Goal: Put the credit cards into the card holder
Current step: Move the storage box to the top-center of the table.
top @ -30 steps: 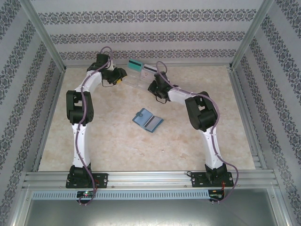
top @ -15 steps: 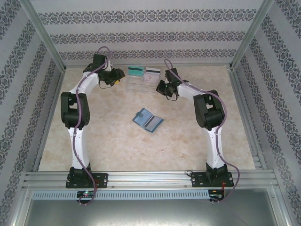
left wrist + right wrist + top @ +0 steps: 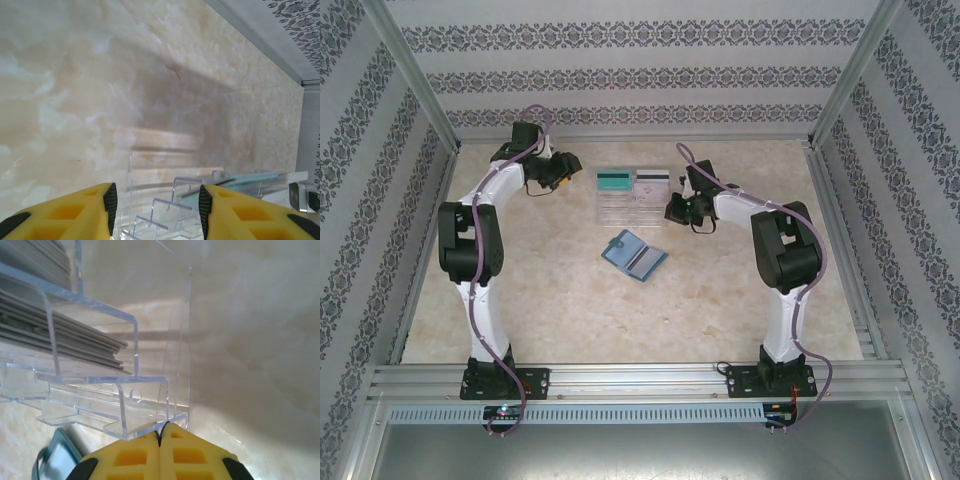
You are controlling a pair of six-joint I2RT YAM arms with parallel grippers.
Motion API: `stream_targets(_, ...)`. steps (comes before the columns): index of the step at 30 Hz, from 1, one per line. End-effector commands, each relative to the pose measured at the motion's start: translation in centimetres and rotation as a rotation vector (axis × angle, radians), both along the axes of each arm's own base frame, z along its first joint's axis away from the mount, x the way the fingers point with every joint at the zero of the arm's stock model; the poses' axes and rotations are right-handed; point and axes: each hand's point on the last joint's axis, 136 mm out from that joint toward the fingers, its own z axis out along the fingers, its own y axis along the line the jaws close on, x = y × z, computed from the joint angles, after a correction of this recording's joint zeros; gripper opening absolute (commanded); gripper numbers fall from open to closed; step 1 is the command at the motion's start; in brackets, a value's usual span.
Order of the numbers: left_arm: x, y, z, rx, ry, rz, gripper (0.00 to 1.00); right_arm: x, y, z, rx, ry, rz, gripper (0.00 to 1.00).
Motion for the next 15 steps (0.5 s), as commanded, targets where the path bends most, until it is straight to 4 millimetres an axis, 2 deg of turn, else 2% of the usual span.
stream_targets(1, -0.3, 0.1, 2.5, -0.001, -0.070, -0.006, 0.49, -4.3, -1.5, -2.9, -0.050, 0.171, 0.011, 0.03)
stream_targets(4, -1.4, -0.3, 2.1, 0.003, -0.055, -0.017, 0.49, -3.7, -1.6, -0.9, -0.047, 0.129, 0.005, 0.14)
stream_targets(6, -2.3, -0.5, 1.7, 0.009, -0.041, -0.025, 0.49, -3.2, -1.9, 1.3, -0.045, 0.080, 0.001, 0.21)
stream_targets(8, -3.2, -0.8, 1.1, 0.017, -0.022, -0.036, 0.48, -2.8, -2.7, 3.4, -0.069, 0.013, -0.009, 0.38)
stream_targets(10, -4.3, -1.3, 0.2, 0.037, 0.001, -0.054, 0.49, -2.4, -3.6, 5.4, -0.101, -0.068, -0.001, 0.47)
stream_targets(15, -6.4, -4.4, -2.0, 0.071, 0.040, -0.136, 0.49, -0.6, -4.6, 9.7, -0.129, -0.242, 0.107, 0.63)
